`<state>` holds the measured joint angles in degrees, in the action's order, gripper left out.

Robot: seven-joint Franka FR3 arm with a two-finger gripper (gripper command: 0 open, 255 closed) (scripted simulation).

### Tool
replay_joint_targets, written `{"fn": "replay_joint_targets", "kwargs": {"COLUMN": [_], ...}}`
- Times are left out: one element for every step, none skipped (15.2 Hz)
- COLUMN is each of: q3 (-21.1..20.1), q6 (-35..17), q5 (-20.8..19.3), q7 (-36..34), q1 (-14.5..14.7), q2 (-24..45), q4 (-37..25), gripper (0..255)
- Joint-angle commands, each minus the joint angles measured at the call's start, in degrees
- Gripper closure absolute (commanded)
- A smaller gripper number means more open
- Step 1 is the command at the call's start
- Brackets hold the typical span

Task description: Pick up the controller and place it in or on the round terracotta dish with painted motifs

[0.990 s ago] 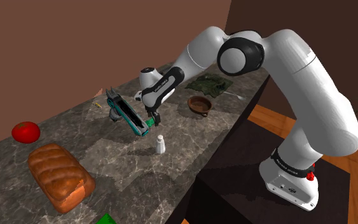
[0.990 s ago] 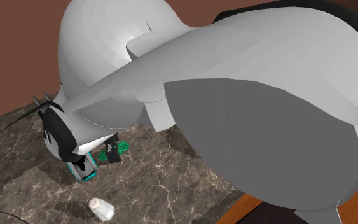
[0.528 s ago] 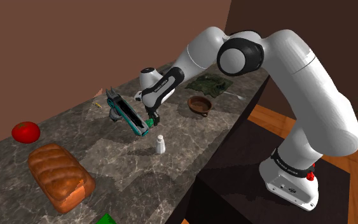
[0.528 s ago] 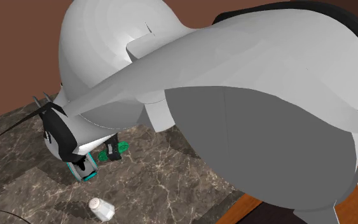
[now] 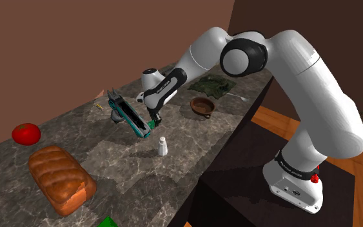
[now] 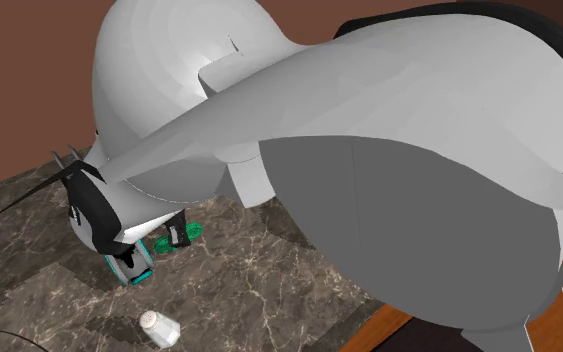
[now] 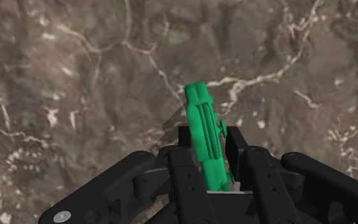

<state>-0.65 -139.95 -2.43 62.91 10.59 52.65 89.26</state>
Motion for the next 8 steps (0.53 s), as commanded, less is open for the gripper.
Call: {"fn": "replay_joint_targets", "kwargs": {"q3": [0.00, -0.01, -0.02, -0.04, -0.05, -0.06, -0.08, -0.09], "q6": [-0.01, 0.33, 0.67, 1.02, 1.39, 1.77, 2.15, 2.54], "q5": [0.00, 0.01, 0.02, 0.03, 0.04, 0.05, 0.06, 0.07], "q7": [0.00, 0.01, 0.02, 0.03, 0.05, 0.06, 0.07, 0.09], "q1": [0.00, -0.01, -0.02, -0.03, -0.03, -0.04, -0.05, -0.06], "q2": [0.00, -0.67, -1.33, -1.98, -2.63, -3.26, -3.89, -4.51], "q4": [-0.01, 0.33, 0.65, 0.95, 1.23, 1.47, 1.72, 1.96], "gripper": [255, 255, 255, 255, 255, 255, 255, 255]}}
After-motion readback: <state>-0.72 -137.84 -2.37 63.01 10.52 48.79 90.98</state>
